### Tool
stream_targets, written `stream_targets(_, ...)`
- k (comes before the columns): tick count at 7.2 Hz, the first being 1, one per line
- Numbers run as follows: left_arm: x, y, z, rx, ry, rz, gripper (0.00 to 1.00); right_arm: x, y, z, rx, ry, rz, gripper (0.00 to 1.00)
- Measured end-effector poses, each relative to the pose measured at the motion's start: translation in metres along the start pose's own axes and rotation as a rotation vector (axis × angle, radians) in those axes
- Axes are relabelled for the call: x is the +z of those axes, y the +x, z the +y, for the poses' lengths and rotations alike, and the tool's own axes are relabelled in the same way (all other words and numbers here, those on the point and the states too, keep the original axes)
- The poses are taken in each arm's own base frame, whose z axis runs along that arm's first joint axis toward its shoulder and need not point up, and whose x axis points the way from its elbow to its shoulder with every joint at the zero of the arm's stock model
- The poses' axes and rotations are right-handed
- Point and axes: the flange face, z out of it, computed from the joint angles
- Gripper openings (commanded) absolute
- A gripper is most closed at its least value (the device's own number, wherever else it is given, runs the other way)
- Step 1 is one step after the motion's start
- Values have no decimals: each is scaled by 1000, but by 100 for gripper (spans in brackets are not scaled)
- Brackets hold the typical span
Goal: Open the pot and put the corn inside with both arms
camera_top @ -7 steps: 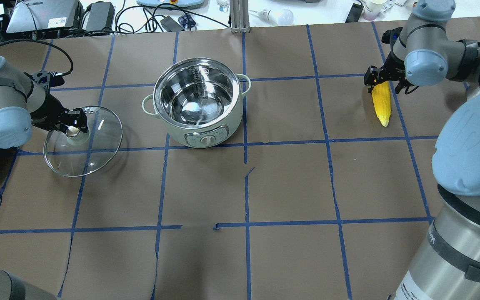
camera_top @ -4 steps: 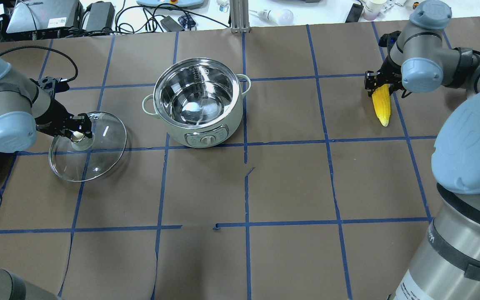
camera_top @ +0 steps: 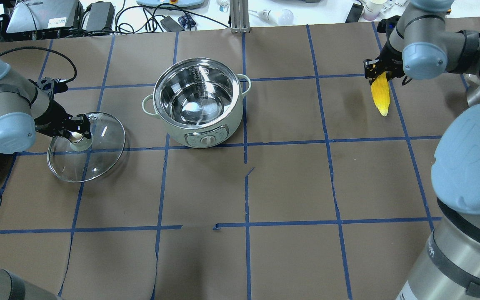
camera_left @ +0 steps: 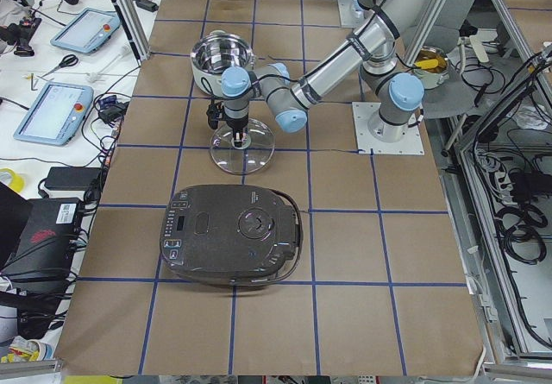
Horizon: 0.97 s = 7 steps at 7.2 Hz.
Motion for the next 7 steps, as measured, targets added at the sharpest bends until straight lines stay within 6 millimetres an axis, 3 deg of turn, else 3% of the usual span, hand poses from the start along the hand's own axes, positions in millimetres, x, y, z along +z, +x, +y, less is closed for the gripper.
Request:
stream_targets(1, 1, 0, 0, -2, 2, 0, 63, -32, -38, -5, -50, 16, 1, 17)
stream_targets(2, 1, 0, 0, -3, 2, 2, 74, -61, -76, -8, -94, 25, -4, 17)
stream_targets(3, 1, 0, -1, -3, 4, 4, 81, -88, -119, -10, -132, 38, -11, 17)
stream_targets(4, 1, 0, -1, -3, 6, 4, 82, -109, -168, -8, -160, 53, -17, 17)
stream_targets(7, -23, 7, -3, 3, 34, -8, 83, -120, -301, 13, -171, 71, -36, 17)
